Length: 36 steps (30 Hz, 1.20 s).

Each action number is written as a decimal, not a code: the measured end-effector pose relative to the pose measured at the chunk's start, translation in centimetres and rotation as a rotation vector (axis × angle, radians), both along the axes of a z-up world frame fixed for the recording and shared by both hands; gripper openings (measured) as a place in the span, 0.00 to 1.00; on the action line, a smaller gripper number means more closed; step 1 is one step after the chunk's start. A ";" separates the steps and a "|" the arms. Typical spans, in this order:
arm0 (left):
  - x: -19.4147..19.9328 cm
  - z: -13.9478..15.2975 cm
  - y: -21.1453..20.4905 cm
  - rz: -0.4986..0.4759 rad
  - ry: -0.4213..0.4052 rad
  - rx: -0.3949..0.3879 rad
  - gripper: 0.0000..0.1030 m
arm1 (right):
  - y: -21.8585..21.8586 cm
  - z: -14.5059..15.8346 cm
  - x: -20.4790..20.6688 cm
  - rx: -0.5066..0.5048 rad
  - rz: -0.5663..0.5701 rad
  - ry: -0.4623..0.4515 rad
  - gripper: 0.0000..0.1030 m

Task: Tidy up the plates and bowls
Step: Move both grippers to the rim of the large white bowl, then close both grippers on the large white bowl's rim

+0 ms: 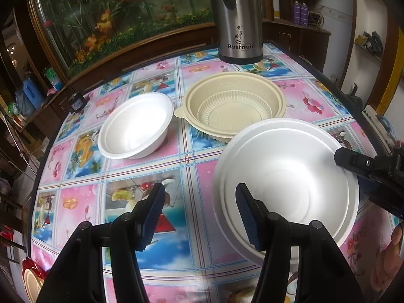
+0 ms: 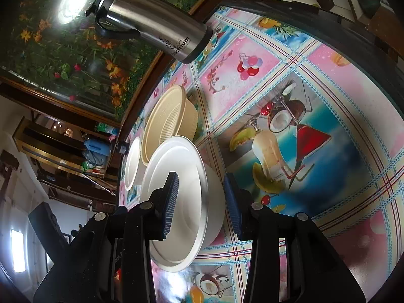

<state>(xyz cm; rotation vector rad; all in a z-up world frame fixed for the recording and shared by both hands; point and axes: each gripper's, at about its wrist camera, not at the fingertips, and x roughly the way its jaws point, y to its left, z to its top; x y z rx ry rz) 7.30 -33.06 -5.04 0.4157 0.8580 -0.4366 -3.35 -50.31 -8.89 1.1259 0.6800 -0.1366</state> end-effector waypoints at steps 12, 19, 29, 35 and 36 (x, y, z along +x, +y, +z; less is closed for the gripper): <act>0.3 -1.5 -0.8 -0.021 0.038 -0.007 0.57 | 0.3 -0.5 0.4 0.022 0.018 0.020 0.35; 0.3 -2.6 -1.2 -0.030 0.064 0.000 0.57 | 0.5 -0.8 0.5 0.031 0.024 0.033 0.35; 1.0 -3.9 -0.8 -0.022 0.135 -0.020 0.60 | 0.5 -1.1 0.4 0.038 0.019 0.042 0.35; 0.9 -3.8 -0.8 -0.024 0.145 -0.029 0.60 | 0.5 -1.2 0.4 0.038 0.015 0.042 0.35; 0.9 -3.8 -0.7 -0.025 0.148 -0.034 0.60 | 0.5 -1.2 0.4 0.036 0.013 0.042 0.35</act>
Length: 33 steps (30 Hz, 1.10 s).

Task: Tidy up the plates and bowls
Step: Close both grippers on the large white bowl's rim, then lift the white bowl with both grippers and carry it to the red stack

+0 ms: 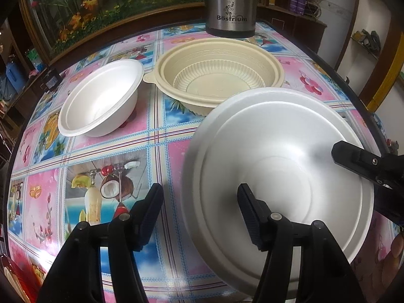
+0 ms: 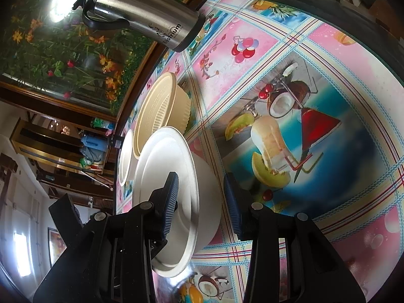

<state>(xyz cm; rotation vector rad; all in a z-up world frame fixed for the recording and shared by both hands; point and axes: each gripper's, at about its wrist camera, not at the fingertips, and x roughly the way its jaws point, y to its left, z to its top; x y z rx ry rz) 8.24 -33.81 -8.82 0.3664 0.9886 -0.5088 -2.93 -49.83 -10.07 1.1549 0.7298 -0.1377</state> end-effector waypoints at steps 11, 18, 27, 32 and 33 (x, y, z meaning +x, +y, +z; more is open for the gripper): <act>0.4 0.0 0.3 0.002 0.027 -0.058 0.42 | 0.2 0.9 0.0 -0.103 -0.020 0.006 0.12; -0.3 0.5 0.1 -0.029 -0.011 -0.058 0.17 | 0.6 1.2 0.4 -0.139 0.000 0.013 0.08; -0.8 1.3 0.5 -0.042 -0.072 -0.054 0.08 | 1.1 1.3 0.7 -0.181 0.022 0.029 0.05; -1.0 1.8 1.4 -0.029 -0.082 -0.059 0.08 | 2.0 1.8 1.0 -0.215 0.041 0.002 0.05; -1.0 1.9 1.6 -0.025 -0.086 -0.060 0.08 | 2.1 1.9 1.1 -0.215 0.046 -0.005 0.05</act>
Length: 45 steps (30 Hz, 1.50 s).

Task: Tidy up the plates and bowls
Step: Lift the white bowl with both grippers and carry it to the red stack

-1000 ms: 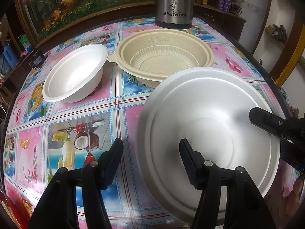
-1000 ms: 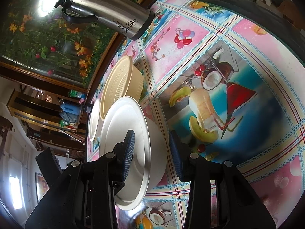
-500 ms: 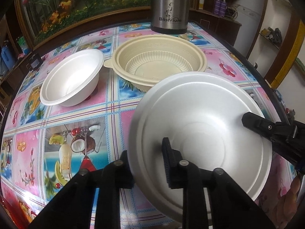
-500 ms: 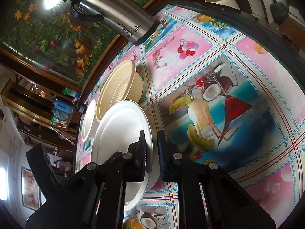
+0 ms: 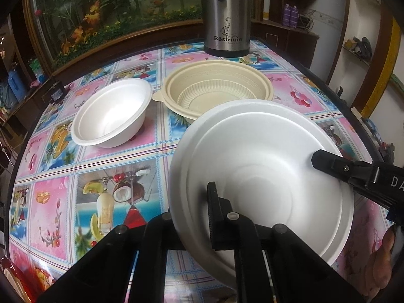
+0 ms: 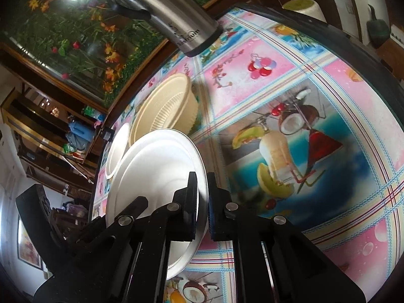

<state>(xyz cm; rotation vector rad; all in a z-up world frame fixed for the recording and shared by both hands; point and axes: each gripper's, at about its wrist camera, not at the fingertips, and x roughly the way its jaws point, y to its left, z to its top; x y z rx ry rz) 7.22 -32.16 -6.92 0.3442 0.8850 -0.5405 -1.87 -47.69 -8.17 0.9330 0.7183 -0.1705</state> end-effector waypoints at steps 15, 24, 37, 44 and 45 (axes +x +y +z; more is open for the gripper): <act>-0.5 1.2 6.1 0.100 -0.014 -0.032 0.08 | 5.1 0.6 1.7 0.007 0.083 -0.059 0.06; -1.3 2.0 11.7 0.171 -0.033 -0.049 0.08 | 10.5 1.5 2.5 -0.014 0.153 -0.096 0.06; -2.7 3.5 19.9 0.274 -0.069 -0.079 0.08 | 18.1 3.8 3.4 -0.031 0.259 -0.142 0.06; -3.5 4.5 24.1 0.333 -0.098 -0.107 0.08 | 22.0 5.6 3.9 -0.074 0.320 -0.161 0.06; -3.6 4.6 24.6 0.342 -0.103 -0.111 0.08 | 22.5 5.8 4.0 -0.077 0.329 -0.162 0.06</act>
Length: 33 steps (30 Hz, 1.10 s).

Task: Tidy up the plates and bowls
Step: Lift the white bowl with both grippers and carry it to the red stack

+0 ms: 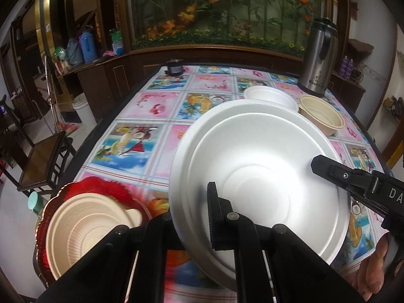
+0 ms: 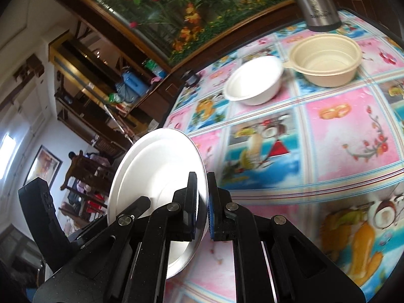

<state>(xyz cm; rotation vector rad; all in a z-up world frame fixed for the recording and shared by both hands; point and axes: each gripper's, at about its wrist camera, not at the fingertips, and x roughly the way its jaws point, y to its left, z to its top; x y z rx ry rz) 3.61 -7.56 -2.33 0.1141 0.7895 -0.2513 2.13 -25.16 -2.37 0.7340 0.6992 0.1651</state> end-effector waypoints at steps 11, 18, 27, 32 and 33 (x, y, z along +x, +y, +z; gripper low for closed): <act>-1.0 0.8 5.8 0.090 -0.033 -0.044 0.09 | 5.9 2.1 0.9 -0.062 0.083 -0.033 0.07; -1.3 0.9 9.1 0.148 -0.038 -0.058 0.09 | 9.7 2.5 1.5 -0.084 0.137 -0.040 0.07; -1.0 0.1 13.4 0.229 -0.010 -0.070 0.09 | 14.4 1.5 3.0 -0.076 0.227 0.007 0.08; -1.5 -0.4 15.5 0.269 0.005 -0.069 0.09 | 17.1 1.0 3.5 -0.090 0.278 0.022 0.09; -1.6 -0.5 15.7 0.273 0.008 -0.067 0.09 | 17.4 0.9 3.6 -0.093 0.285 0.024 0.09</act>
